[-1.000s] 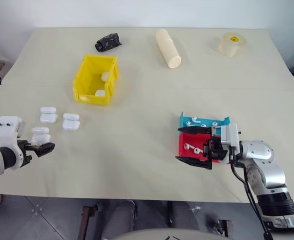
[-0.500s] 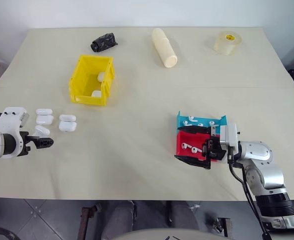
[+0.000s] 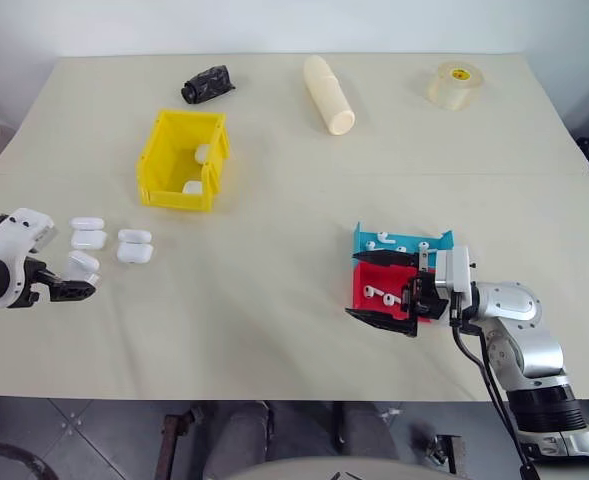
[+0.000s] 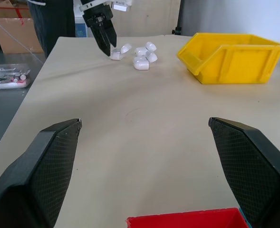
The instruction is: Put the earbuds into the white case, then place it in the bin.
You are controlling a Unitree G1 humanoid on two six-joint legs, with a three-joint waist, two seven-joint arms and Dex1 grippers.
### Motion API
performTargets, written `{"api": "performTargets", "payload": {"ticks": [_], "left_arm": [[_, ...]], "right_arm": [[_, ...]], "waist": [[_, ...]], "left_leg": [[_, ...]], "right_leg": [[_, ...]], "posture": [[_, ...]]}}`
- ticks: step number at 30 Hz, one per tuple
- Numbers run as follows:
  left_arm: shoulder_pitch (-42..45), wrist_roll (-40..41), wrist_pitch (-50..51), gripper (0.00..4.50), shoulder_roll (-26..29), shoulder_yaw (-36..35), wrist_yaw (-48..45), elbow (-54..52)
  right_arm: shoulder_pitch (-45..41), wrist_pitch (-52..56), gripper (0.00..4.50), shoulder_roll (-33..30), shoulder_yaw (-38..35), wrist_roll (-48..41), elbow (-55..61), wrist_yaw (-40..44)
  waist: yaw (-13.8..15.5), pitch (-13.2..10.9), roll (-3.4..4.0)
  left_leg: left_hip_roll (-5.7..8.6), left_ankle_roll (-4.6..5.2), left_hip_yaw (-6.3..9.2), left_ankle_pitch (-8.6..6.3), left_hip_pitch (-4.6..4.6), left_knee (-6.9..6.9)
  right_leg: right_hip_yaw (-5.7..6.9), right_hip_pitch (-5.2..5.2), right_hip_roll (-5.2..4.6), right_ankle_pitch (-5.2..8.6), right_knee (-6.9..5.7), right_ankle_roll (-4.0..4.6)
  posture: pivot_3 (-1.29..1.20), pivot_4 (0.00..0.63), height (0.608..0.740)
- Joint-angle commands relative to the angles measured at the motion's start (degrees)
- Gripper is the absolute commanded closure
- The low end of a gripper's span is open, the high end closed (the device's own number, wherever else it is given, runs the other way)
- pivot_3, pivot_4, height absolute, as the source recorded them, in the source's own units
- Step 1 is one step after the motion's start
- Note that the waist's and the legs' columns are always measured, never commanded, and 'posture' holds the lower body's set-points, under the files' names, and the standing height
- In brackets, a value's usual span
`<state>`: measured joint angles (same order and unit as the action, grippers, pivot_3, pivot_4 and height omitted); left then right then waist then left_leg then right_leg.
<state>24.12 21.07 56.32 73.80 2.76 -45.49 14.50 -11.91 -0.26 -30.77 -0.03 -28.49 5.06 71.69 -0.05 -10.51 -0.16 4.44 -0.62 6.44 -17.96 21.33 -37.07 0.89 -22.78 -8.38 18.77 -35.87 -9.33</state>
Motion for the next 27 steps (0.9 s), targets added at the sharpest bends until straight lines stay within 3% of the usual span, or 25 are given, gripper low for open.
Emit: {"api": "performTargets", "payload": {"ticks": [1,15,25,27], "left_arm": [[3.4,-4.5,-5.5,0.04,-1.4,1.3,-2.2,4.4],[10.5,-14.0,-5.5,0.04,-4.2,8.4,-9.8,10.1],[10.9,-16.2,-5.8,0.04,-7.1,7.8,-9.7,12.9],[10.7,-16.3,-5.1,0.45,-7.3,7.9,-10.1,13.1]], "right_arm": [[-0.2,-1.3,0.00,0.3,-0.6,-0.4,1.0,-0.5],[0.5,-1.7,0.00,0.3,-0.7,-0.4,1.6,-1.7],[1.3,-1.8,0.00,0.1,-0.7,-0.4,2.1,-2.3],[1.3,-1.8,0.00,0.1,-0.7,-0.4,2.2,-2.2]], "waist": [[0.0,0.0,0.00],[-0.2,0.0,-0.03],[-0.1,0.0,-0.02],[-0.1,0.0,-0.01]], "left_leg": [[0.00,0.00,-0.01,0.00,0.00,0.00],[-0.03,0.01,-0.07,0.00,0.01,-0.05],[-0.03,0.01,-0.09,0.00,-0.03,-0.11],[-0.03,0.01,-0.09,0.00,-0.05,-0.13]], "right_leg": [[0.00,0.00,0.00,0.00,-0.02,0.00],[-0.04,-0.02,0.08,-0.01,-0.17,-0.01],[-0.07,-0.01,0.09,-0.01,-0.28,-0.01],[-0.08,-0.01,0.09,0.00,-0.36,-0.01]], "posture": [[0.00,0.150,0.740],[0.00,0.150,0.740],[0.00,0.150,0.740],[0.00,0.150,0.740]]}}
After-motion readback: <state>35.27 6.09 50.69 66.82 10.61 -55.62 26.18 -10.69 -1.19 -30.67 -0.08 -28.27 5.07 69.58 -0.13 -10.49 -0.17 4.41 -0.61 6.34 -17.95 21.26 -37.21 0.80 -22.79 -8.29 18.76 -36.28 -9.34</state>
